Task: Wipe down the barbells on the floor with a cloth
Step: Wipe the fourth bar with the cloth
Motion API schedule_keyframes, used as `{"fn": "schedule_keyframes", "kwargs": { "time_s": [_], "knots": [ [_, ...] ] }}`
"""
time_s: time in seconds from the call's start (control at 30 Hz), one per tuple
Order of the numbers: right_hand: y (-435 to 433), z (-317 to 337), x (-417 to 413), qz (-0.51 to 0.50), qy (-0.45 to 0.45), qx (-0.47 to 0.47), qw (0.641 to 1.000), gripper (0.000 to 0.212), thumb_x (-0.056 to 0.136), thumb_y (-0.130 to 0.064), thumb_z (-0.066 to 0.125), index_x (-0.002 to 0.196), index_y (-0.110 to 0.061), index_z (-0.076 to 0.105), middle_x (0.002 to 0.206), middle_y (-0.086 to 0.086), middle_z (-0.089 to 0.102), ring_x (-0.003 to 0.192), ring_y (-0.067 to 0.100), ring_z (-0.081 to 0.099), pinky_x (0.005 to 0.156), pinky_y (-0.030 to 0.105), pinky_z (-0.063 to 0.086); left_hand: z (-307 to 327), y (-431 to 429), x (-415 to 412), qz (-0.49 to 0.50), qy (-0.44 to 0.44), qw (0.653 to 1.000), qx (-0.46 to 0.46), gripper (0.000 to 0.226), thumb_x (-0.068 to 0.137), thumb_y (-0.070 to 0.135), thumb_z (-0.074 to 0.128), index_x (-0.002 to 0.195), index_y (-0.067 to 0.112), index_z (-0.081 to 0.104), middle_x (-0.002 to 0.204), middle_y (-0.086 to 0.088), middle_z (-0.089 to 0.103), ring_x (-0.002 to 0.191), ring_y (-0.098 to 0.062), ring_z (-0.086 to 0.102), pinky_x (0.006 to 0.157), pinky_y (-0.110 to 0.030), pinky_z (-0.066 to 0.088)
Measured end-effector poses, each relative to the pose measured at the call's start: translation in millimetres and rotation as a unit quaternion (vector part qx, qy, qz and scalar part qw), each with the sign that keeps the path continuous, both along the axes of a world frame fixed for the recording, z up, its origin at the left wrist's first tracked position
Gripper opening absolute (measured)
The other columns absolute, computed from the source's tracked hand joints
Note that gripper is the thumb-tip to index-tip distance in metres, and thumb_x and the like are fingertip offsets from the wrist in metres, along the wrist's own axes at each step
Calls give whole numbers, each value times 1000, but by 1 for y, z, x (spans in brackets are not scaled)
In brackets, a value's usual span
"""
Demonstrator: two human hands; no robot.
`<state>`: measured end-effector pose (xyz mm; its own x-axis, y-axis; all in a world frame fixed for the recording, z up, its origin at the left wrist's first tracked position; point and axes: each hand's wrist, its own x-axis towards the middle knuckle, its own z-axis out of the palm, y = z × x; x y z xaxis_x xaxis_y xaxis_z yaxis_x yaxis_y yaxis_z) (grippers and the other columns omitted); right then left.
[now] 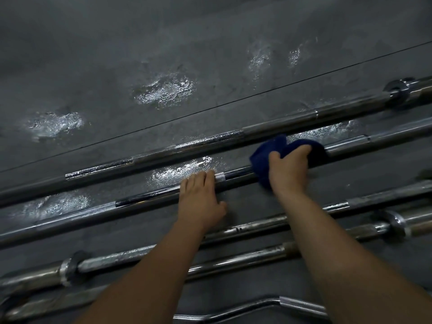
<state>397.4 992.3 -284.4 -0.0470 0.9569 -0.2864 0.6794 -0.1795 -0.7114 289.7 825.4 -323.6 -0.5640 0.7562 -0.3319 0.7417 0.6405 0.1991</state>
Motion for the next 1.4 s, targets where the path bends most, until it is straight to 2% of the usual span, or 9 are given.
{"fn": "schedule_keyframes", "kwargs": {
  "time_s": [0.13, 0.33, 0.53, 0.67, 0.87, 1.07, 1.17, 1.27, 1.4],
  "knots": [
    [-2, -26, 14, 140, -173, 110, 969, 45, 83, -9, 56, 128, -6, 51, 126, 22, 45, 110, 43, 46, 86, 45, 43, 1, -1, 5, 12, 2, 1000, 8, 85, 72, 51, 50, 150, 21, 32, 144, -4, 43, 135, -26, 35, 120, -44, 16],
    [-67, -28, -22, 420, -155, 78, 891, 31, 86, -16, 54, 117, -15, 58, 127, 9, 41, 101, 33, 55, 85, 41, 47, -1, -6, 12, 21, 10, 999, 43, 72, 71, 50, 48, 136, 20, 44, 128, -5, 51, 122, -28, 44, 112, -43, 25],
    [-3, -29, 28, 191, -168, 67, 965, 31, 89, -17, 51, 117, -17, 66, 129, 11, 50, 107, 37, 55, 89, 39, 45, 4, -9, 11, 15, -14, 999, 28, 72, 75, 47, 52, 142, 23, 40, 138, -4, 45, 129, -26, 38, 115, -40, 24],
    [-46, -32, 2, 439, -126, 43, 889, 44, 87, -15, 53, 129, -25, 58, 137, 4, 53, 113, 34, 58, 95, 41, 48, 7, -8, 10, 24, -4, 999, 25, 70, 69, 48, 44, 134, 24, 46, 130, -4, 50, 119, -27, 43, 109, -40, 31],
    [-9, -34, 35, 224, -176, 35, 958, 30, 92, -15, 48, 120, -17, 56, 136, 10, 47, 102, 42, 59, 80, 38, 42, 4, -17, 21, 10, 2, 999, 38, 78, 65, 46, 49, 139, 22, 43, 137, -5, 47, 125, -27, 41, 113, -42, 28],
    [-39, -31, 18, 459, -95, 36, 882, 46, 85, -9, 55, 128, -24, 57, 137, 0, 51, 113, 30, 58, 93, 39, 48, 7, -15, 21, 37, 14, 998, 43, 65, 67, 44, 49, 128, 22, 51, 124, -4, 54, 113, -28, 47, 103, -41, 35],
    [-2, -38, 53, 296, -127, 127, 938, 31, 84, -21, 59, 114, -24, 64, 122, 5, 55, 105, 31, 56, 87, 39, 49, 8, -17, 17, 23, 17, 999, 22, 61, 71, 45, 47, 129, 28, 50, 124, 0, 51, 114, -25, 45, 99, -39, 34],
    [2, -45, 72, 151, -196, 182, 952, 32, 83, -27, 55, 111, -17, 66, 127, 14, 53, 113, 36, 44, 94, 45, 43, 8, -13, 19, 24, 14, 1000, 7, 58, 76, 45, 52, 133, 34, 48, 126, 2, 47, 118, -23, 41, 101, -38, 30],
    [-68, -52, 16, 378, -162, 237, 880, 29, 77, -25, 43, 94, -19, 66, 103, 1, 67, 109, 29, 56, 97, 44, 32, 11, -9, 22, 51, -10, 999, 16, 52, 74, 43, 53, 124, 28, 55, 122, 0, 49, 116, -25, 43, 100, -38, 33]
  ]
}}
